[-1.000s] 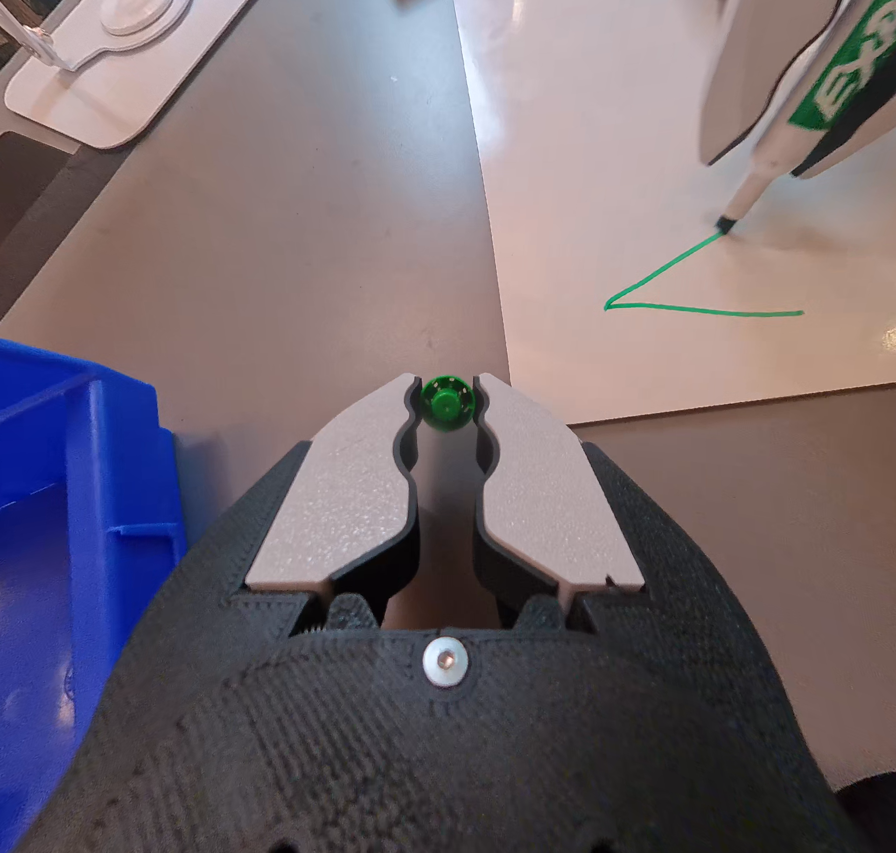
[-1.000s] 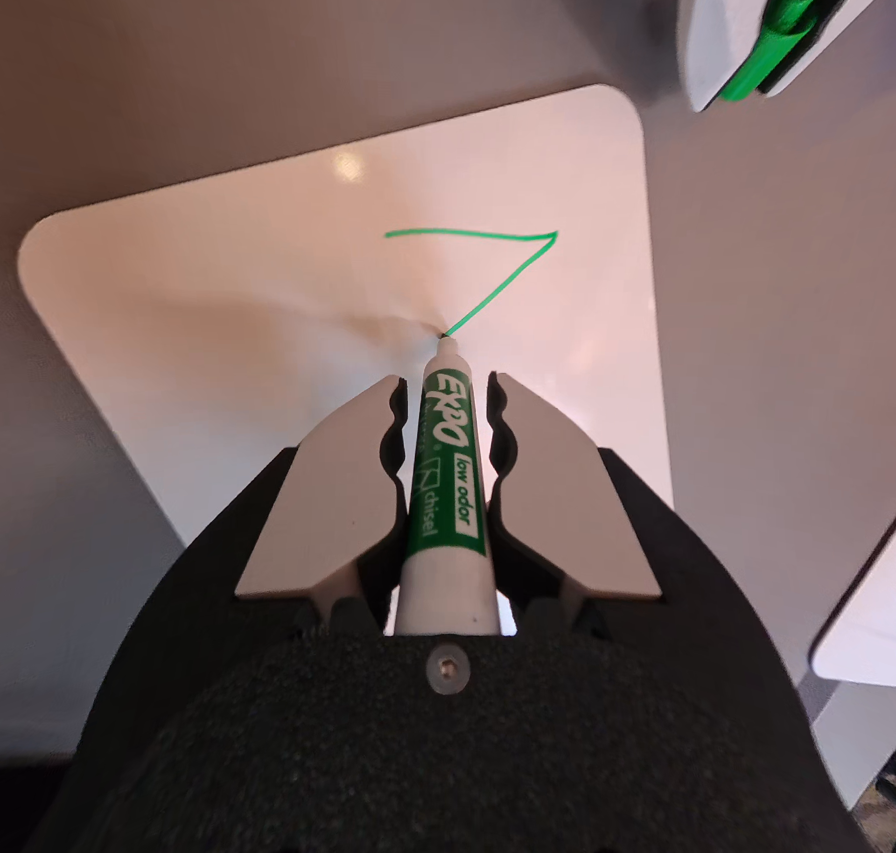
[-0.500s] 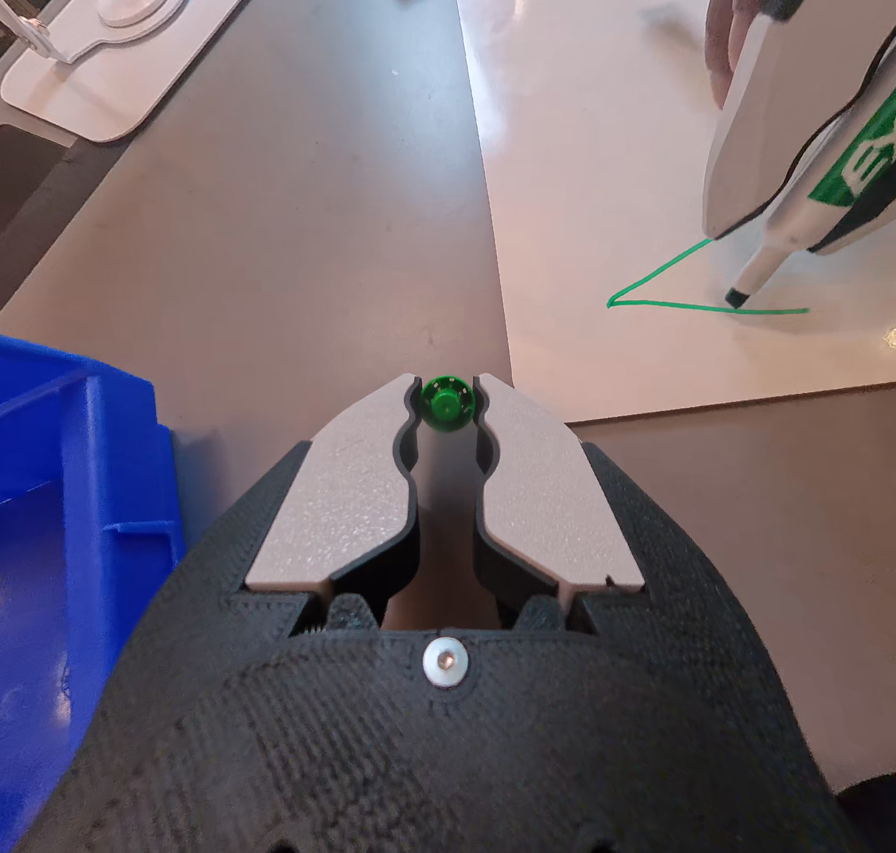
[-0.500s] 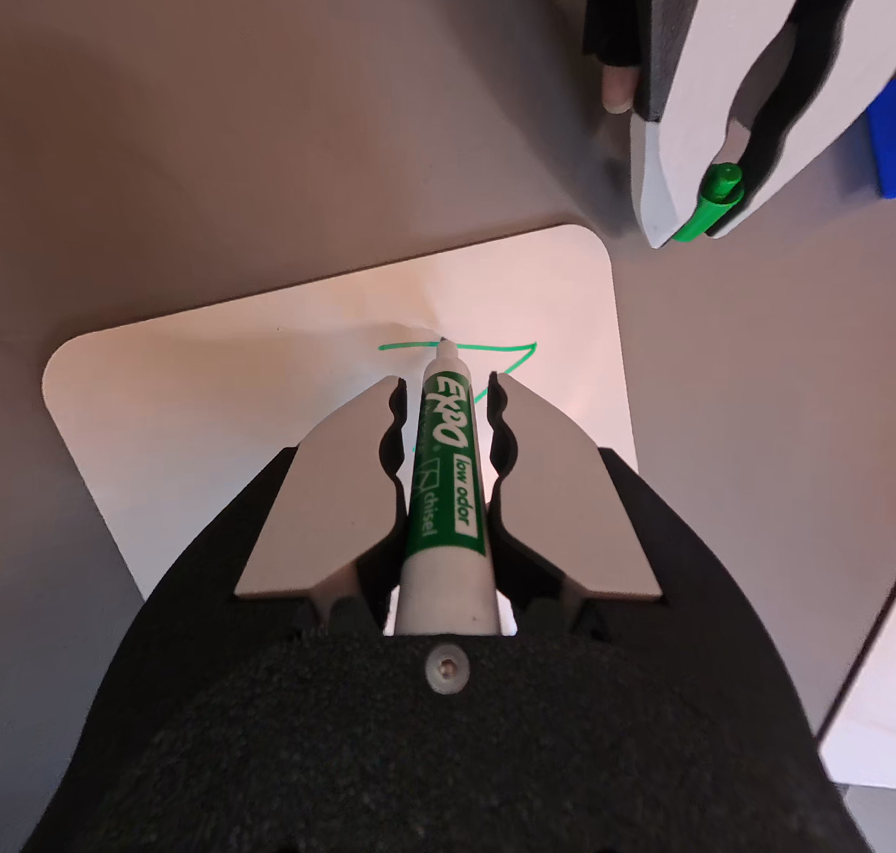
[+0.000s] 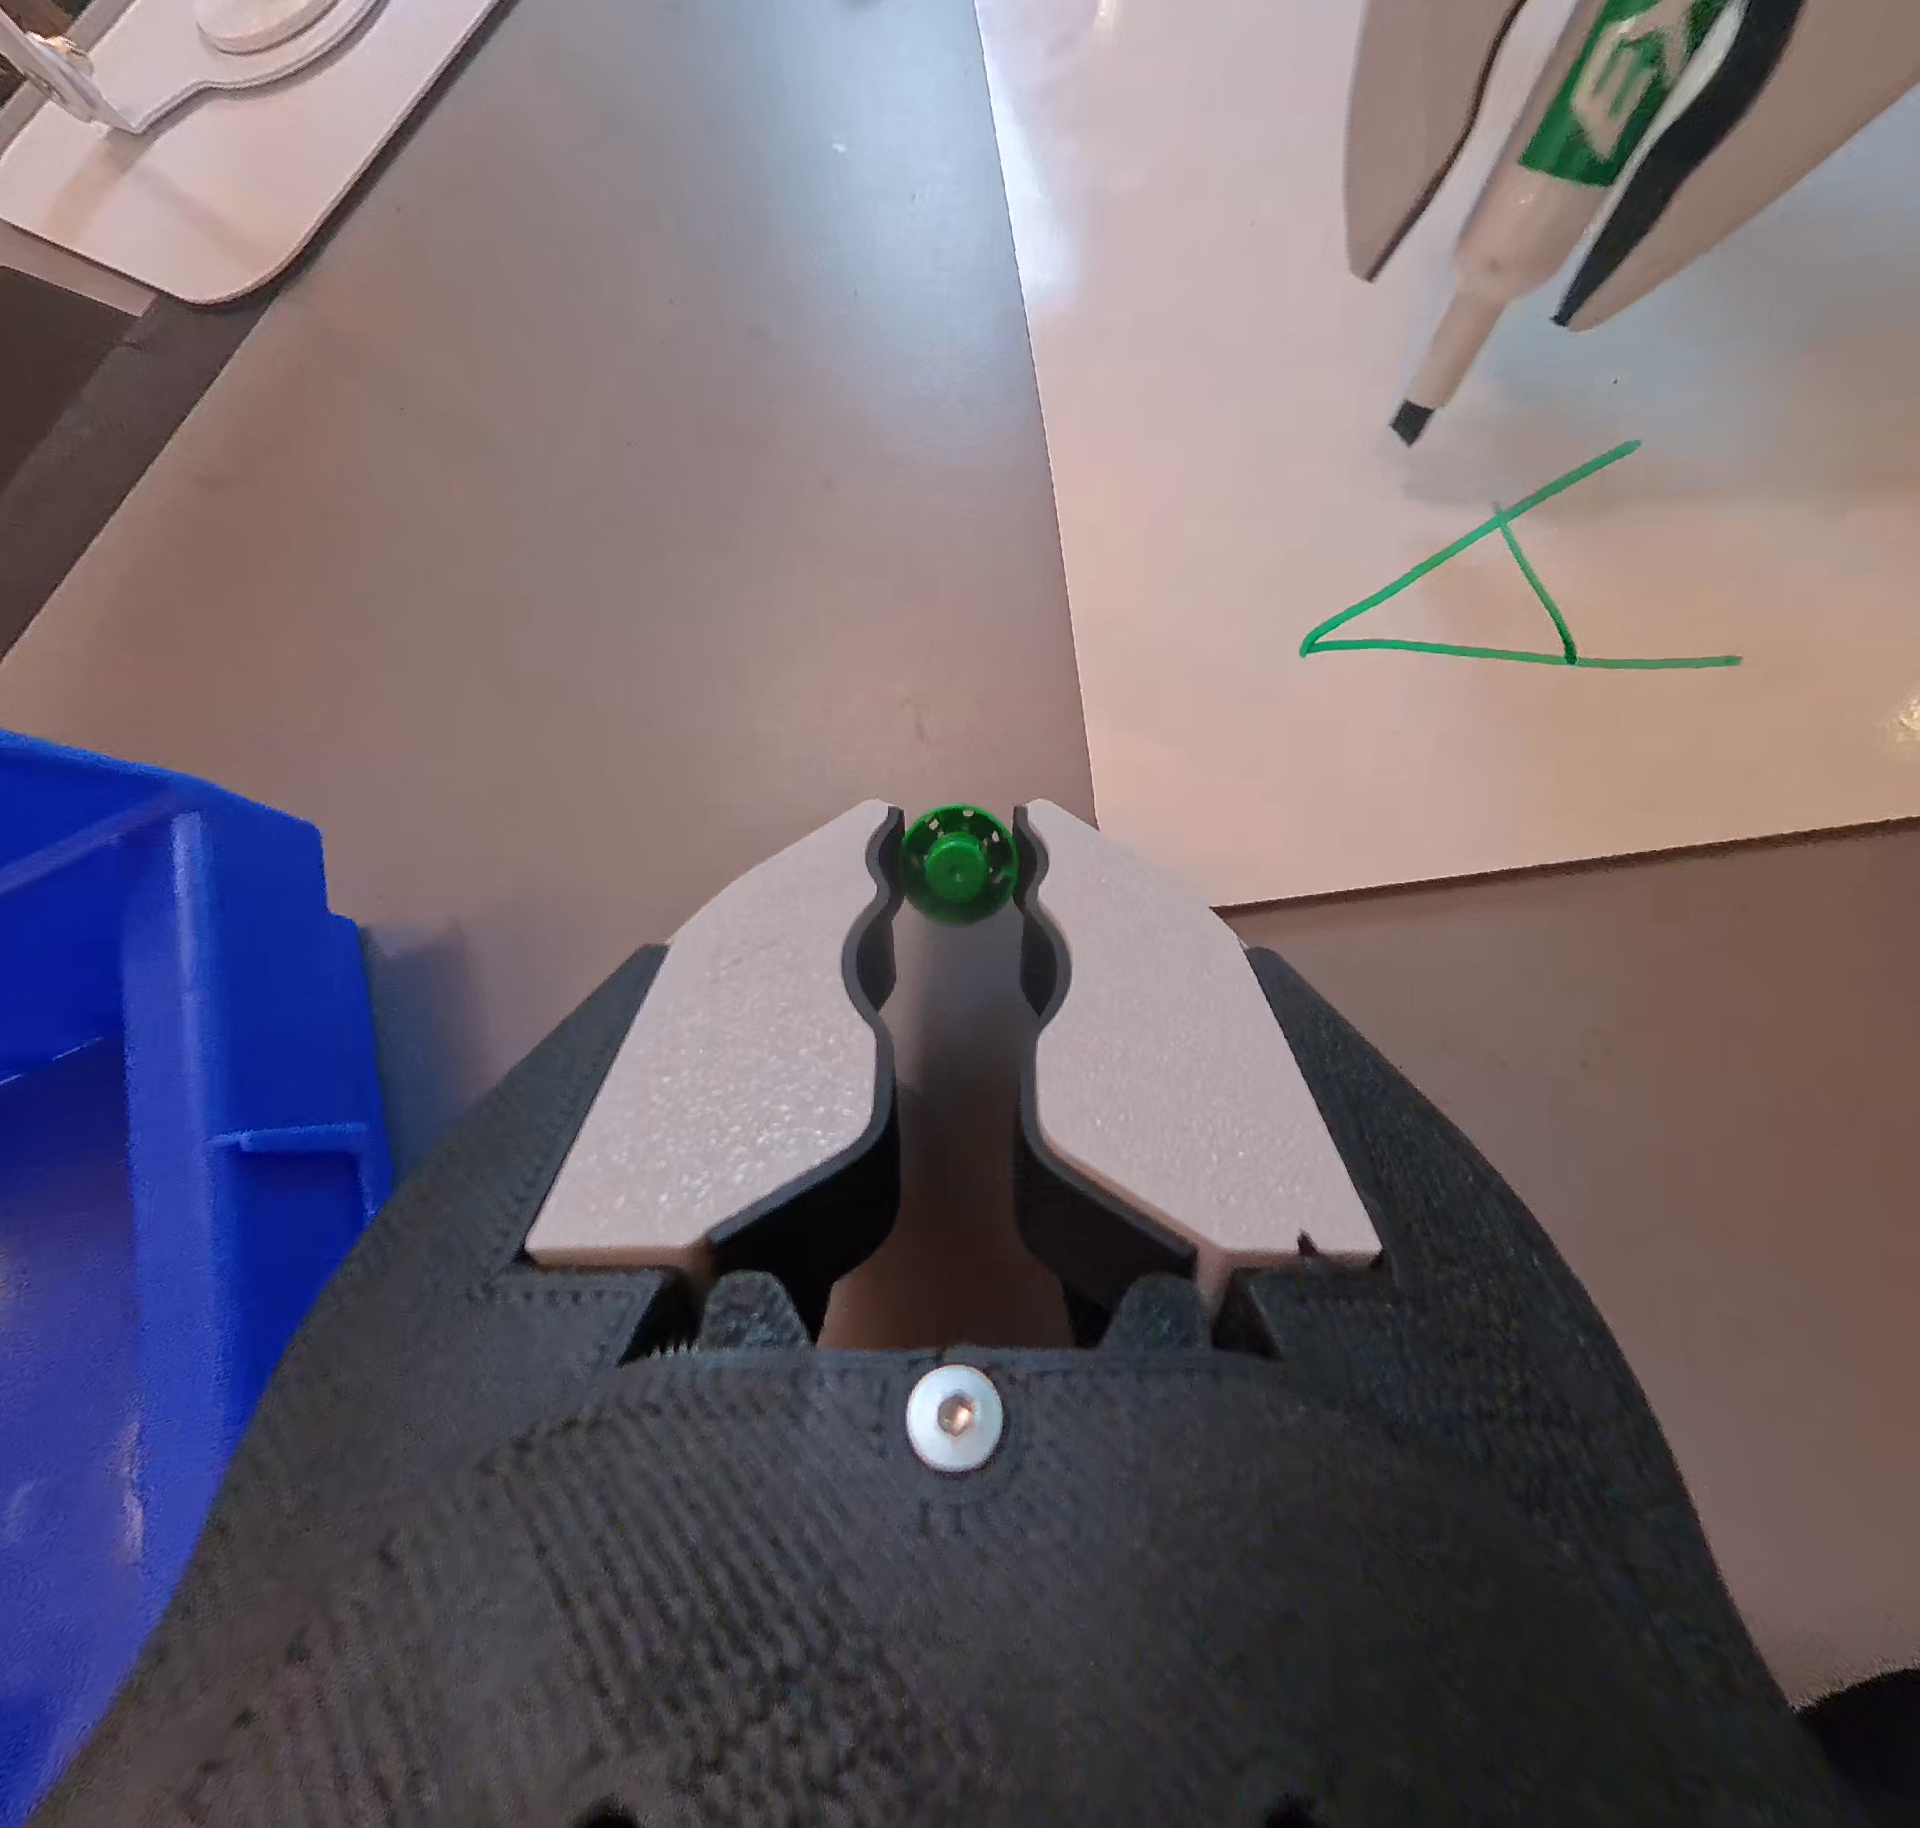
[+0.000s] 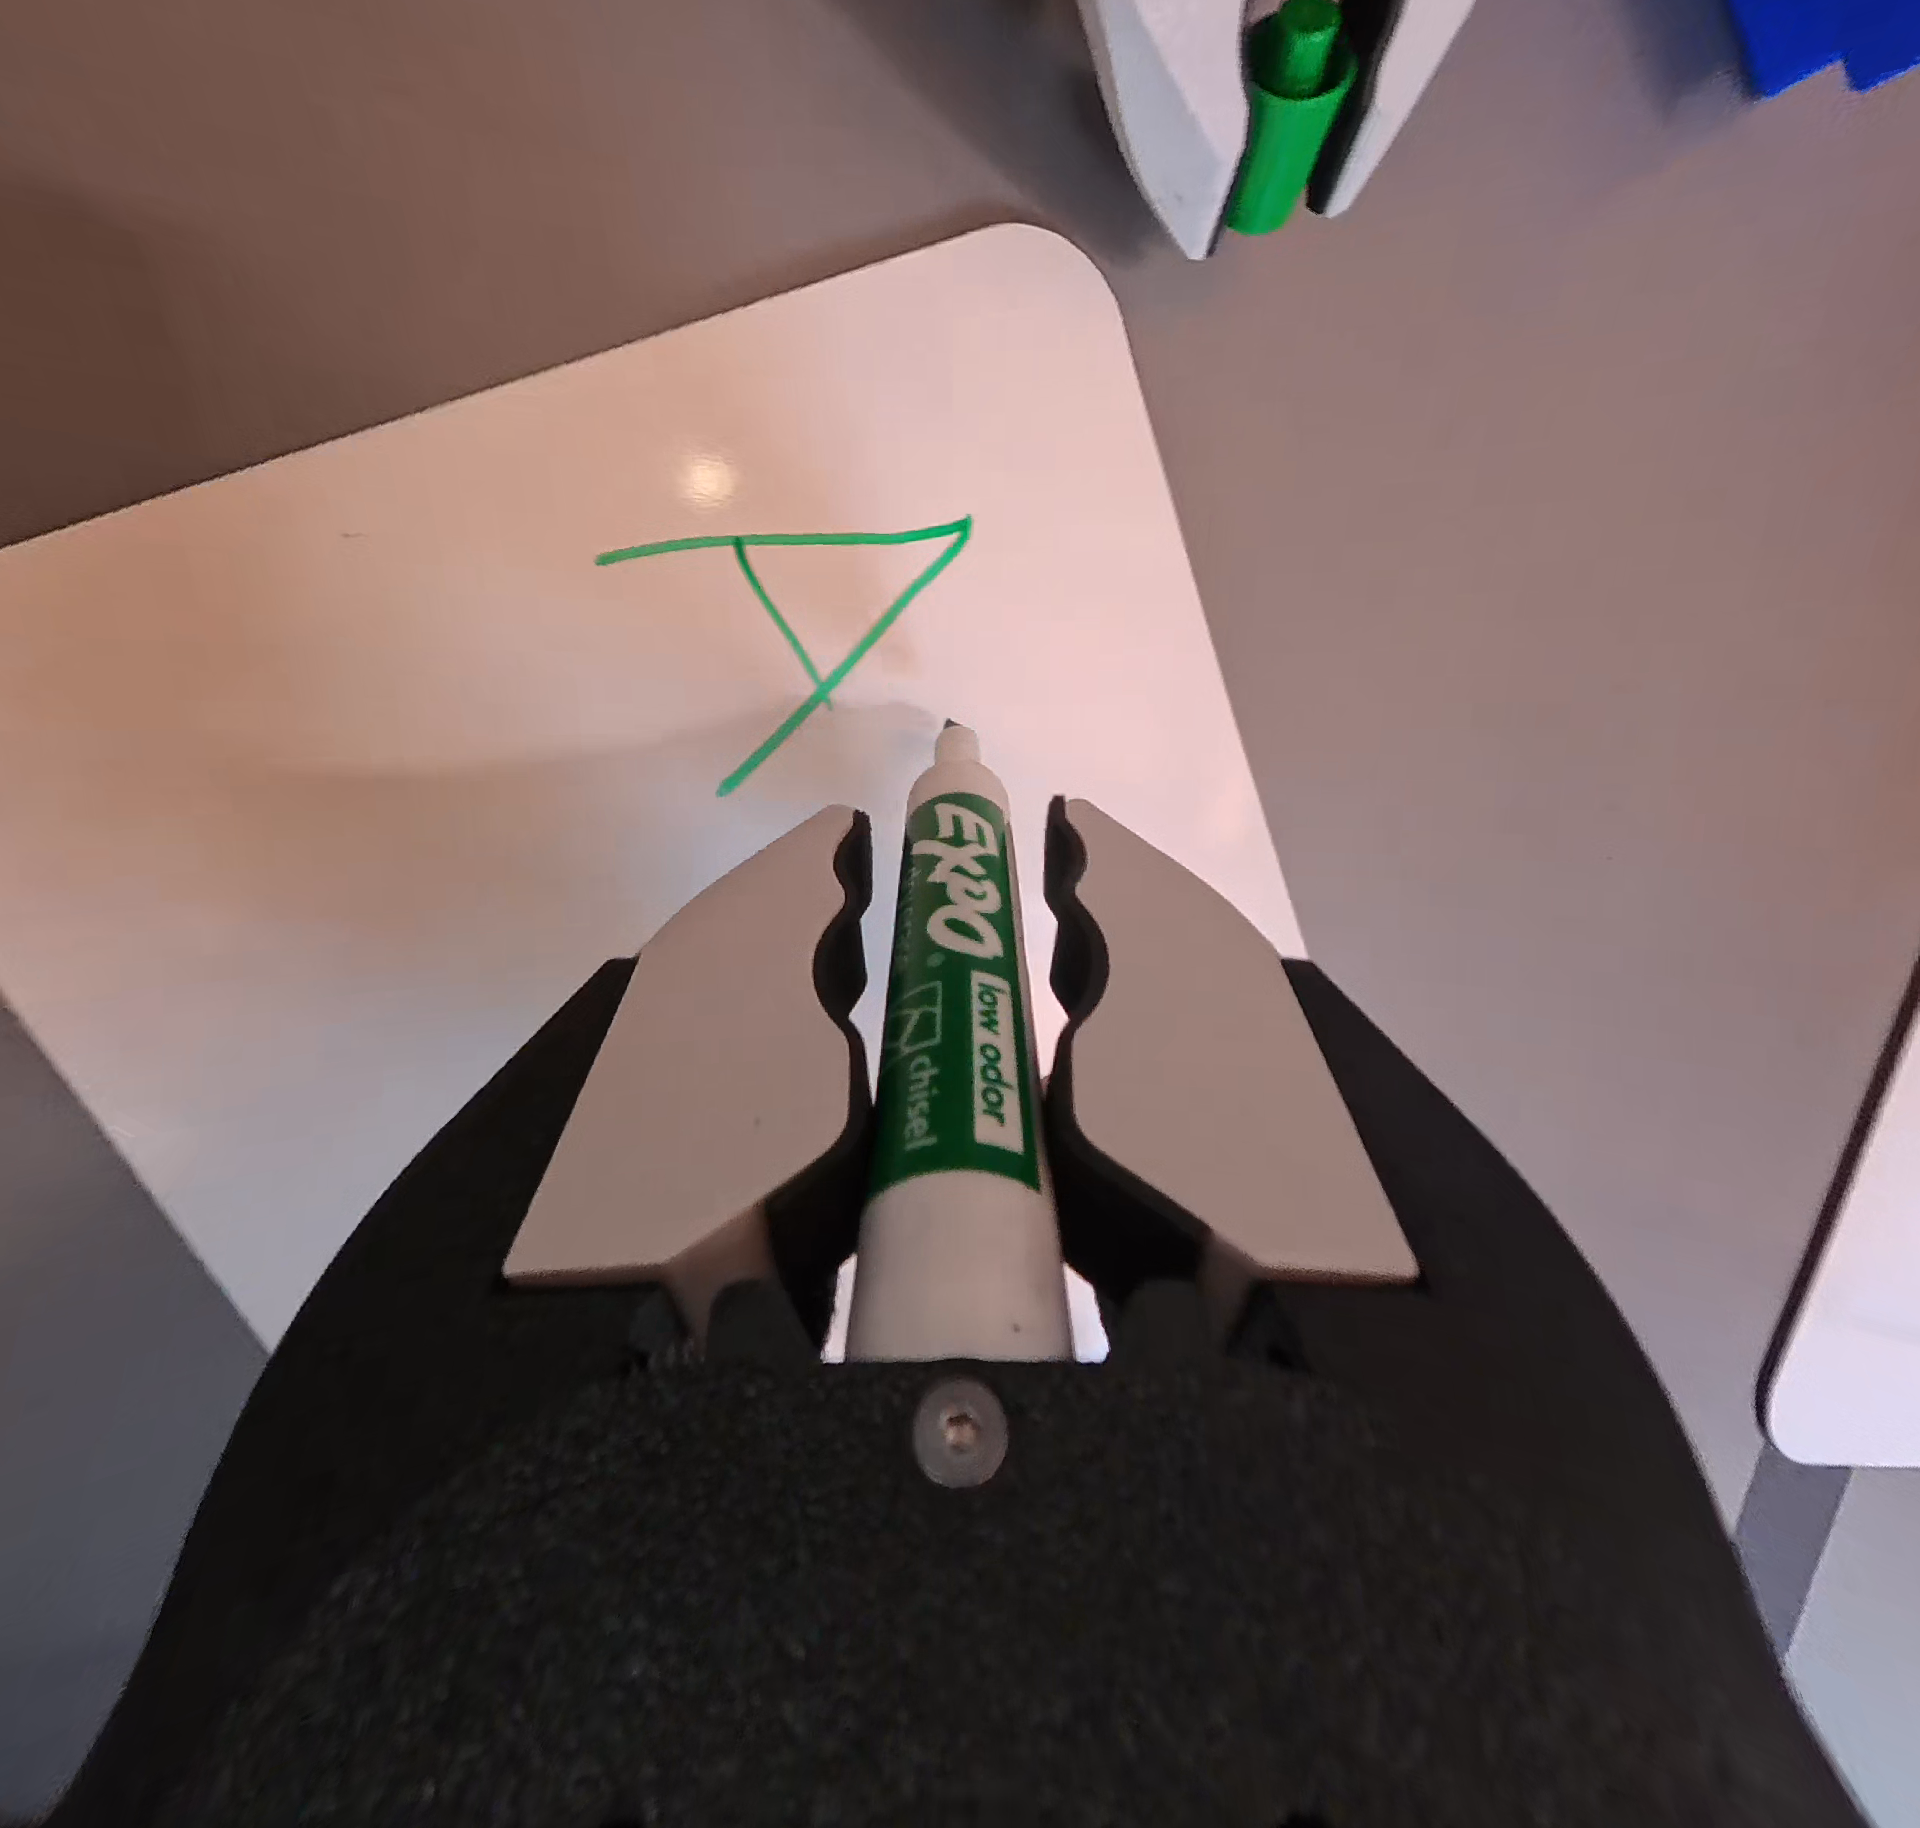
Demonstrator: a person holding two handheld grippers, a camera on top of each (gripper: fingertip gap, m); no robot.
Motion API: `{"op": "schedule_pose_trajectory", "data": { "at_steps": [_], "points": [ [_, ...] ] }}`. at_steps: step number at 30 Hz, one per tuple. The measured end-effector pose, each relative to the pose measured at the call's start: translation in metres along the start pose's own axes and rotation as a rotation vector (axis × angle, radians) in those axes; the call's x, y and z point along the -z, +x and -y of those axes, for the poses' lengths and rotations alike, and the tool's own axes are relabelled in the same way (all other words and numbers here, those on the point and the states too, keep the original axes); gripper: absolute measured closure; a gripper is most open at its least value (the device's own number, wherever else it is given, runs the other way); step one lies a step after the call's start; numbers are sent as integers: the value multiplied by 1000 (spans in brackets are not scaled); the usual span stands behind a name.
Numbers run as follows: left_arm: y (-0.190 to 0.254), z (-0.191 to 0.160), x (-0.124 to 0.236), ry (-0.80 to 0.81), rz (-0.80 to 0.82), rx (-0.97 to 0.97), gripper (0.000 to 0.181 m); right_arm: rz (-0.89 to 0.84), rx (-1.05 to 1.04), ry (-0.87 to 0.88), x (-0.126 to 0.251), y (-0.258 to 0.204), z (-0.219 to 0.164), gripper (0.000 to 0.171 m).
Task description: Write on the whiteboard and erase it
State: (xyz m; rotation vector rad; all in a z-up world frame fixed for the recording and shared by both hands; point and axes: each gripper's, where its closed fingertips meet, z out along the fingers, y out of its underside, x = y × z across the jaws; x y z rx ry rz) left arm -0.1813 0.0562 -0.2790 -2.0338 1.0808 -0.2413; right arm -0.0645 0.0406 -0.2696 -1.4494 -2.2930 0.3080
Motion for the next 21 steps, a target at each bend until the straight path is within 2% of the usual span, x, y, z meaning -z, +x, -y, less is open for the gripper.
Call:
{"op": "schedule_pose_trajectory", "data": {
  "at_steps": [9, 17, 21],
  "points": [
    [-1, -1, 0, -2, 1, 7, 161, -3, 3, -32, -10, 9, -3, 138],
    [-3, 2, 3, 7, 6, 3, 161, 78, 17, -87, 8, -30, -21, 138],
    [-4, 5, 5, 20, 11, 2, 161, 26, 3, -45, 2, -11, -9, 138]
  ]
}}
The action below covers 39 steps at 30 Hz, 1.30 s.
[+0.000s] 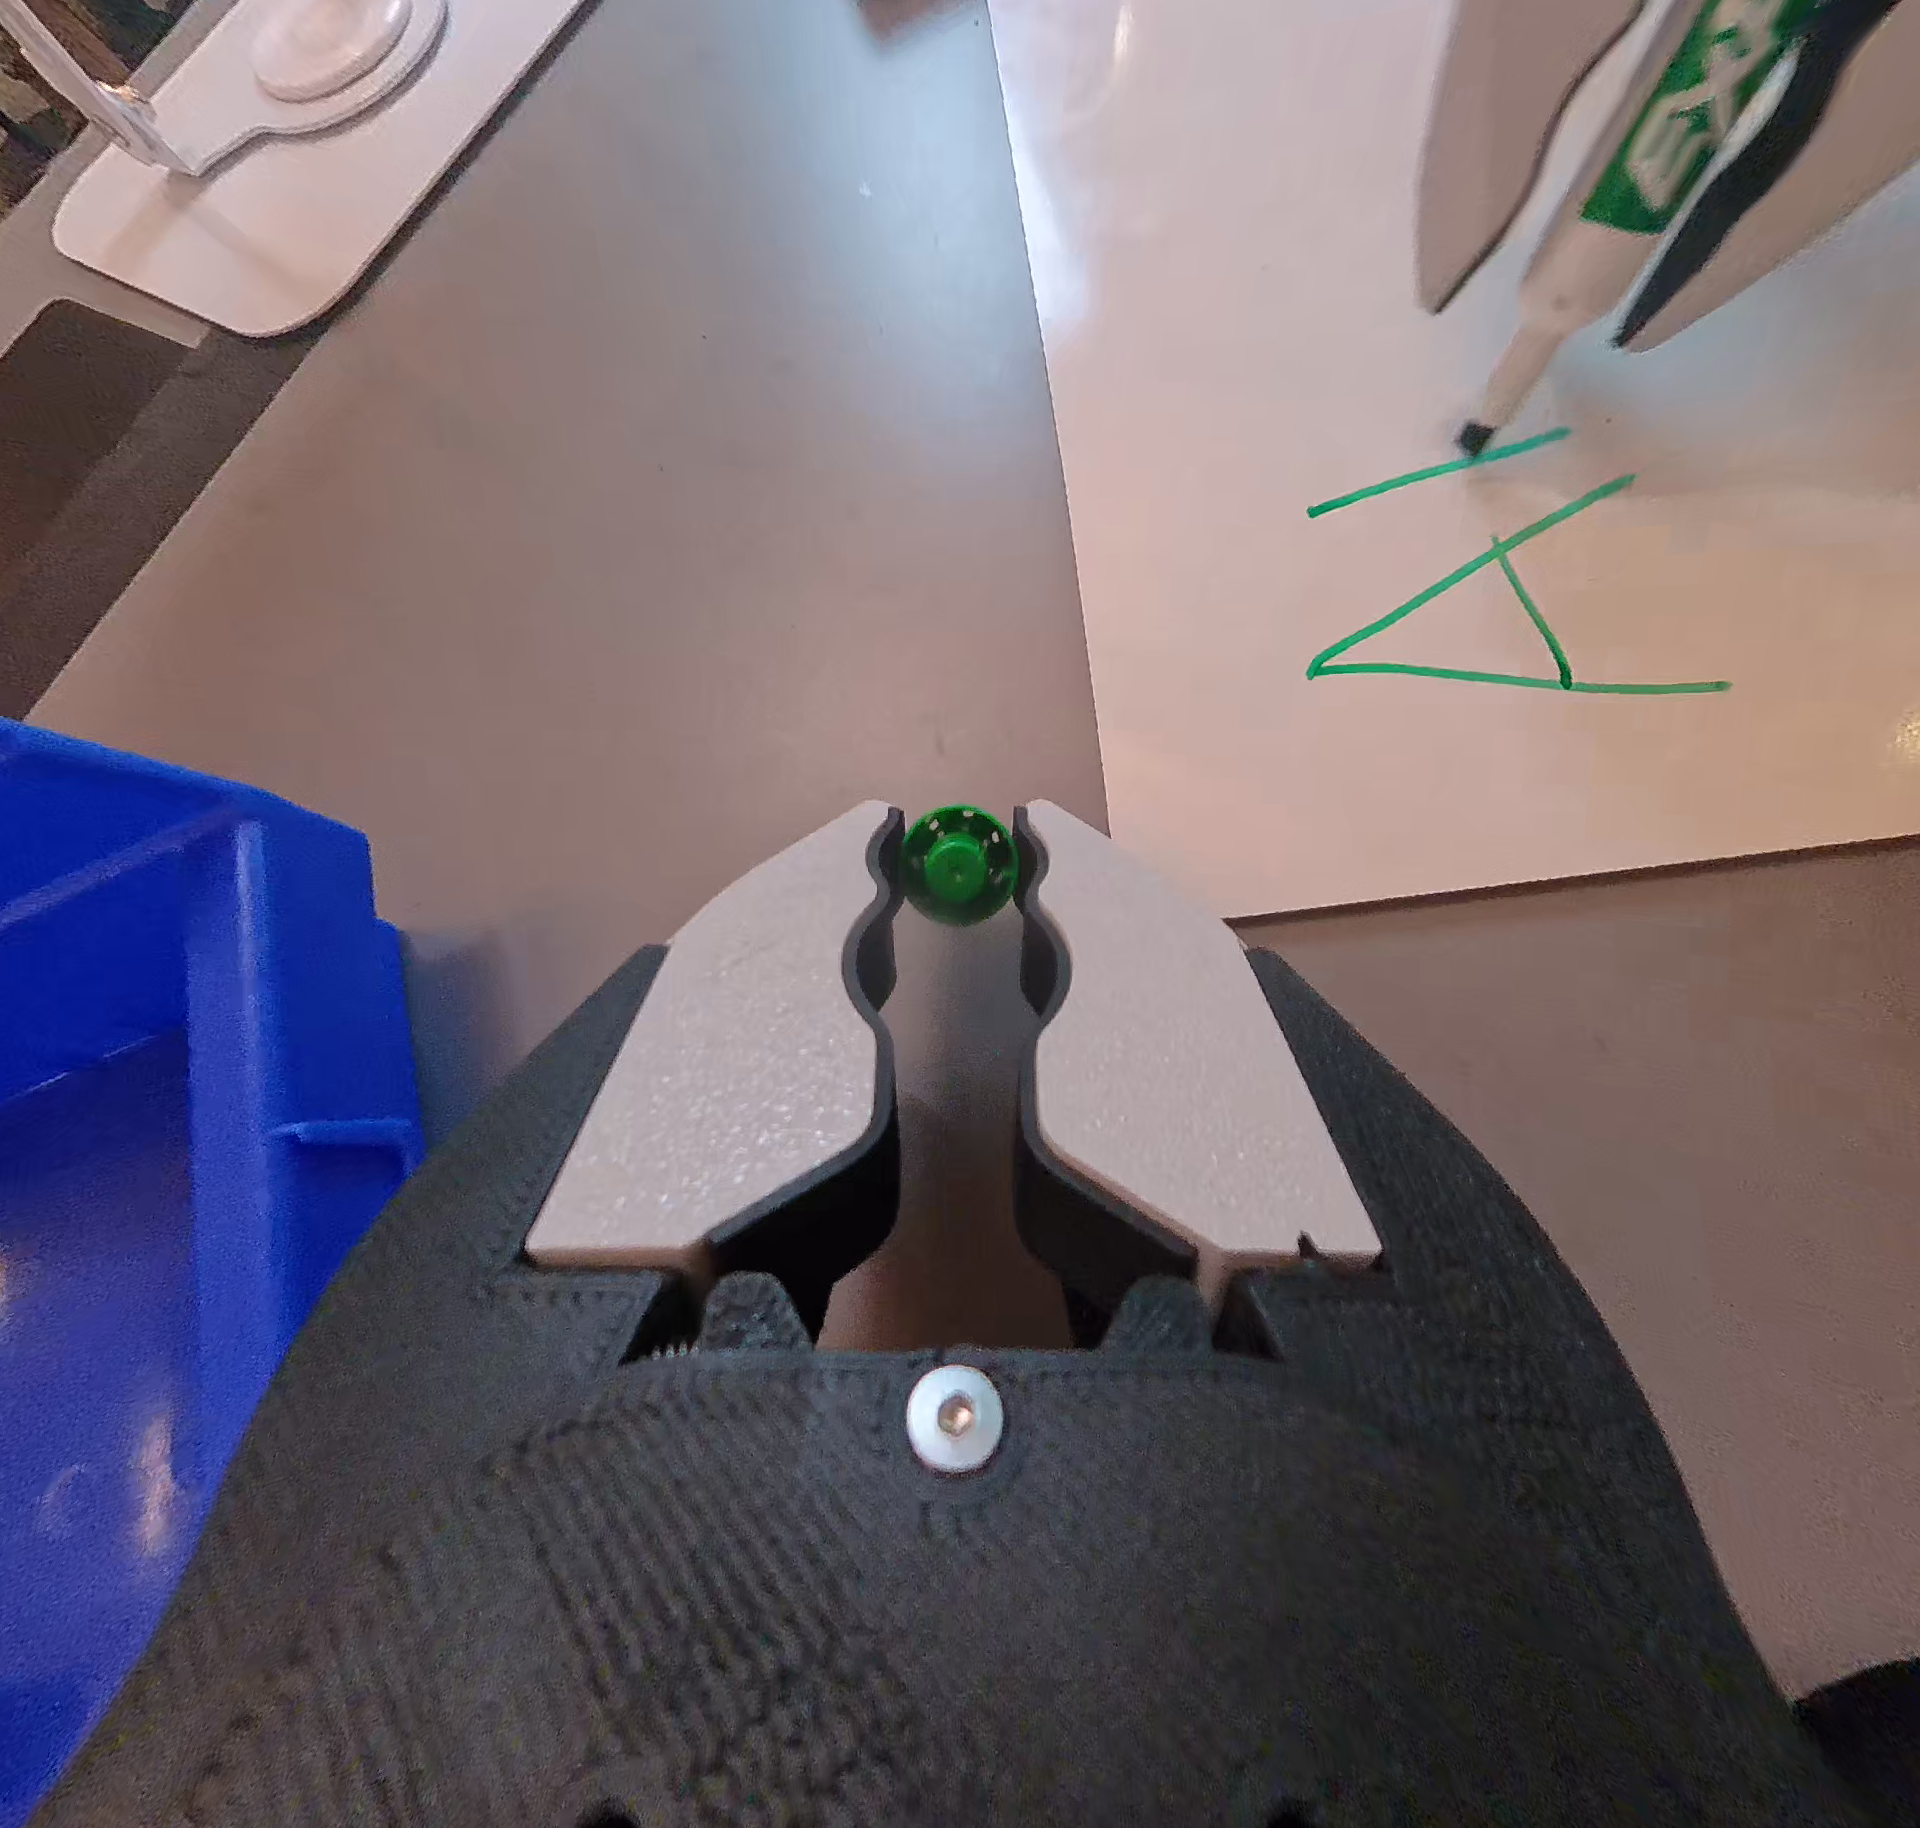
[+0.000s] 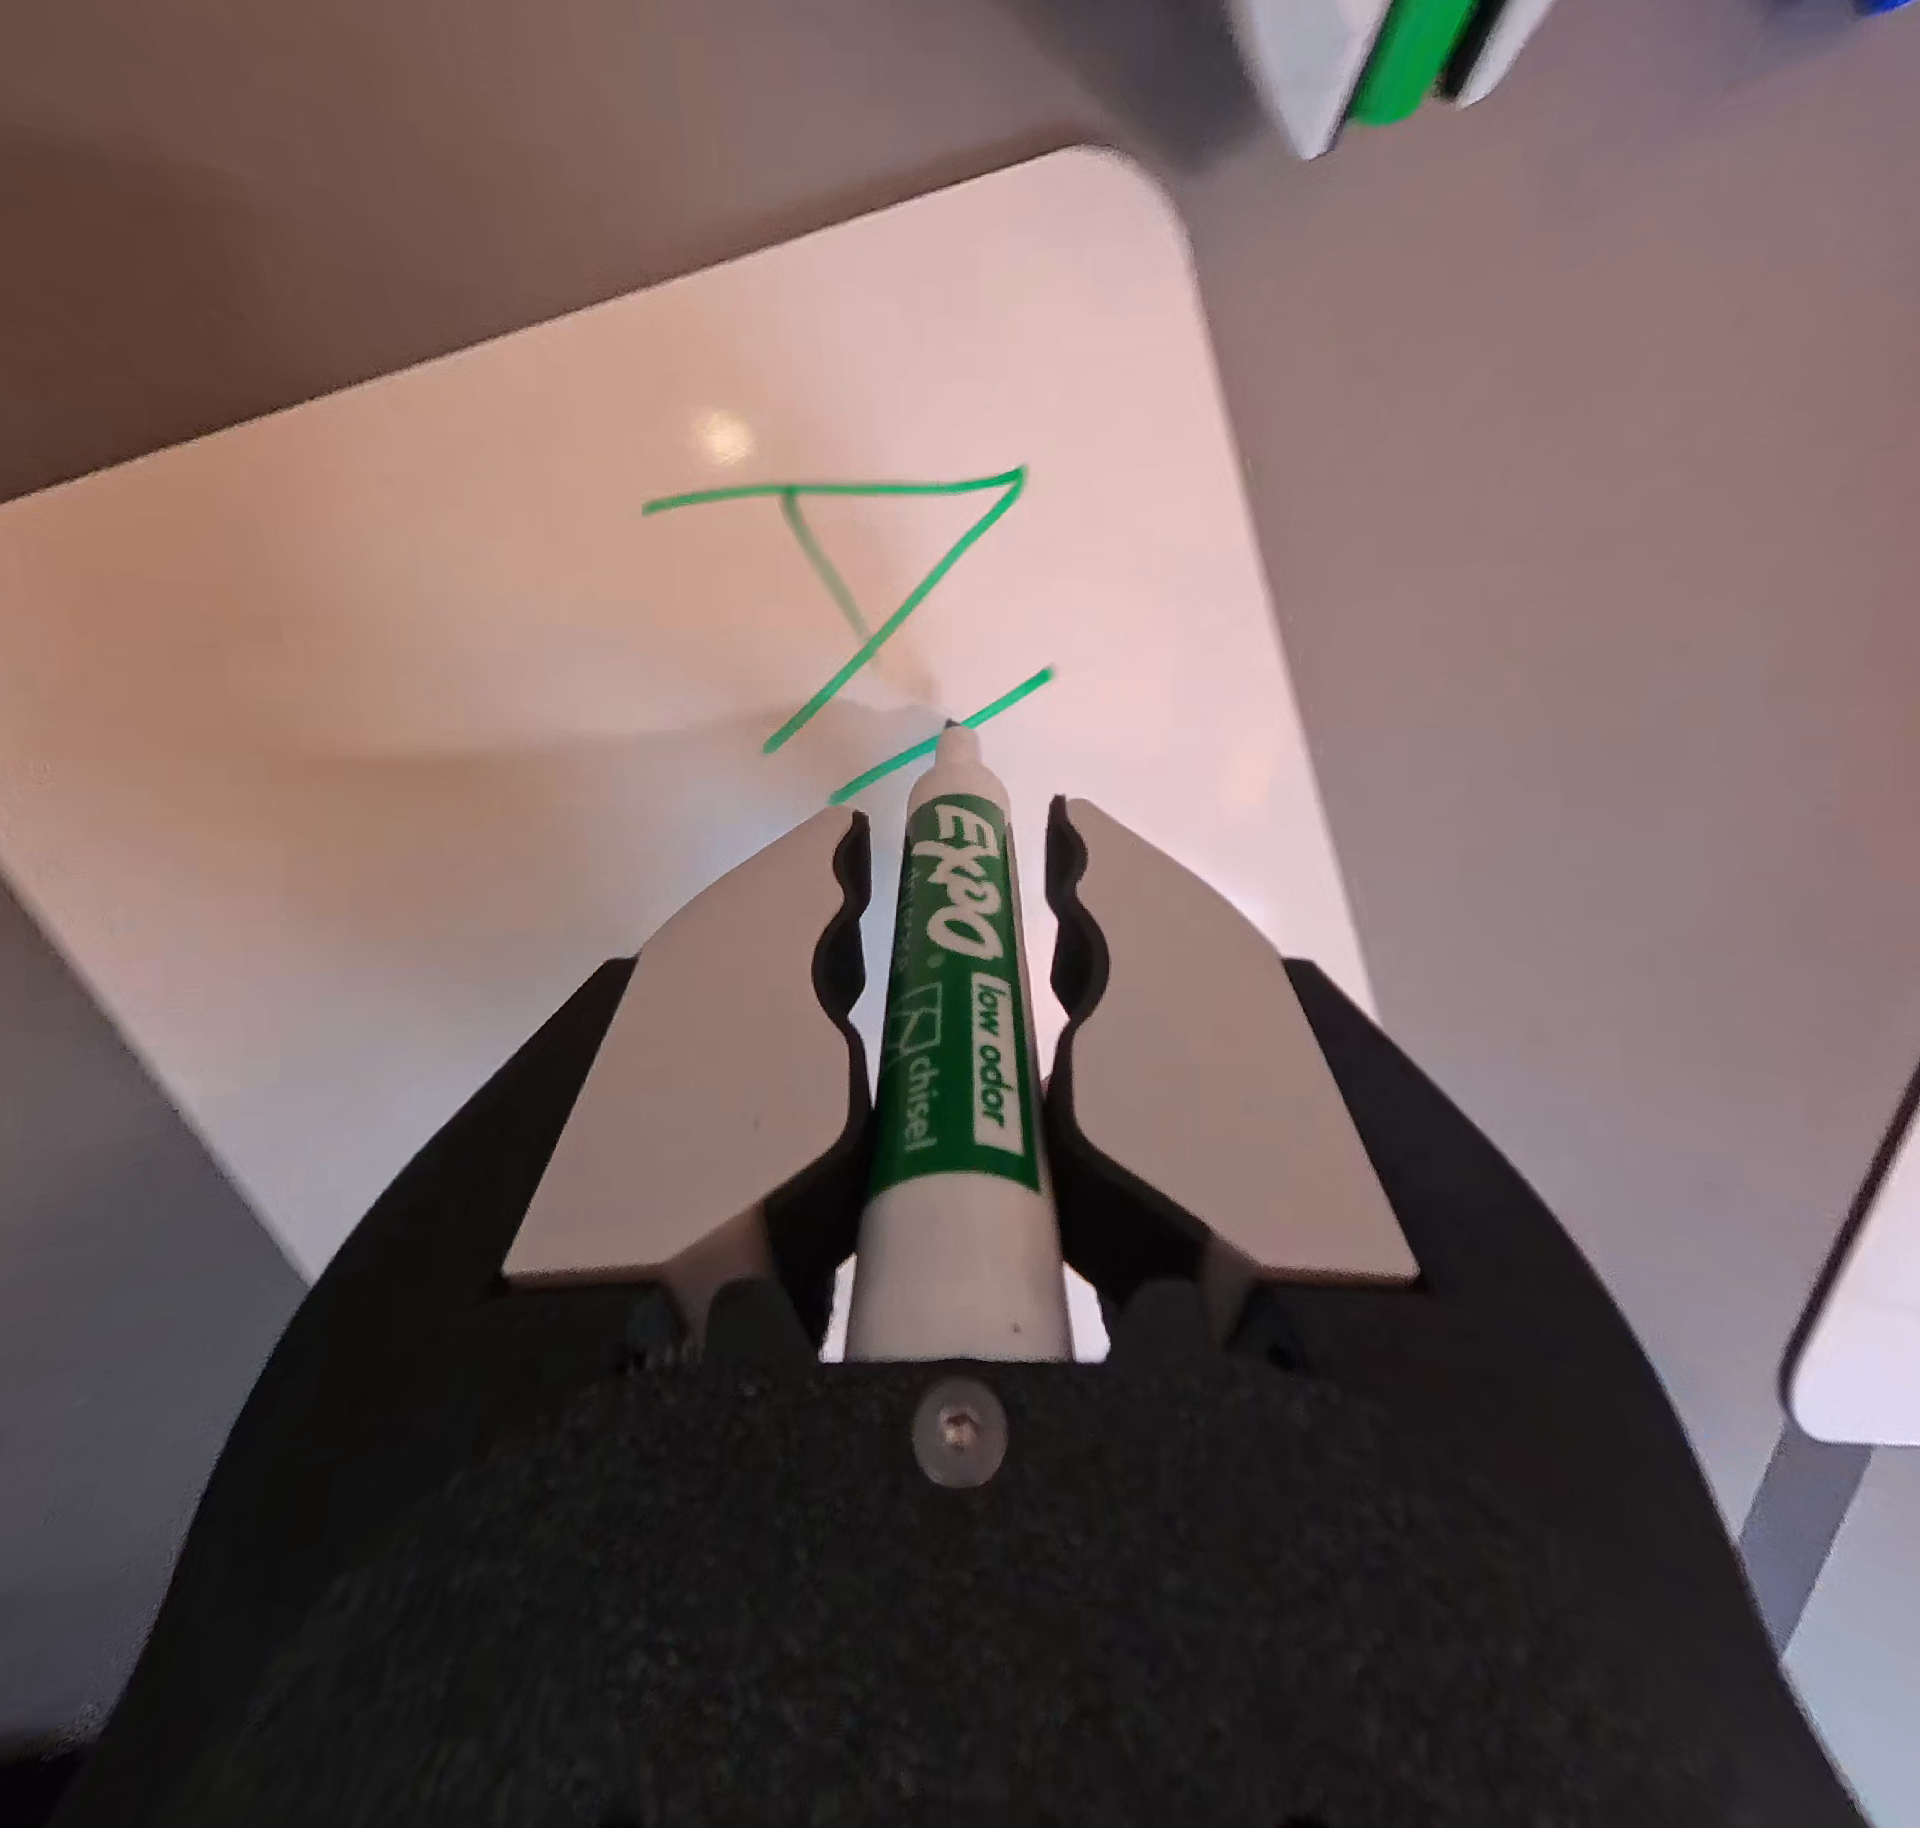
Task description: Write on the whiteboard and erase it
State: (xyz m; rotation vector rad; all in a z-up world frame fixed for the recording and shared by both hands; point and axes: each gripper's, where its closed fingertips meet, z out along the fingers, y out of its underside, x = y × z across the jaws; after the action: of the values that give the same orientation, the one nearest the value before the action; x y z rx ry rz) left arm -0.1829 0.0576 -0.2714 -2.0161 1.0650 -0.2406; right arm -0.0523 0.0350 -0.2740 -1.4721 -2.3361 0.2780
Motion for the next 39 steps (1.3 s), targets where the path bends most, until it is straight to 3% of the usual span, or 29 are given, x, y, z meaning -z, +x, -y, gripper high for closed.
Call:
{"op": "schedule_pose_trajectory", "data": {
  "at_steps": [7, 12, 15, 22, 29, 34, 39],
  "points": [
    [0, 0, 1, 0, 1, -2, 161, -25, 6, 15, -14, 25, 12, 138],
    [-1, 1, 2, 4, 2, 1, 161, -51, -34, -21, -10, 39, -8, 138],
    [-2, 2, 2, 5, 6, 2, 161, -35, -52, -29, -4, 31, -18, 138],
    [-2, 0, 0, -4, 5, 1, 161, -4, -3, -10, -4, 5, -5, 138],
    [-4, -1, 1, -7, 12, 5, 161, -6, -70, -49, 10, 4, -40, 138],
    [-5, -2, -1, -11, 9, 11, 161, 23, -31, 1, 8, -18, -21, 138],
    [-4, -3, -2, -17, 12, 4, 161, -28, -109, 64, 21, 7, -26, 138]
  ]
}}
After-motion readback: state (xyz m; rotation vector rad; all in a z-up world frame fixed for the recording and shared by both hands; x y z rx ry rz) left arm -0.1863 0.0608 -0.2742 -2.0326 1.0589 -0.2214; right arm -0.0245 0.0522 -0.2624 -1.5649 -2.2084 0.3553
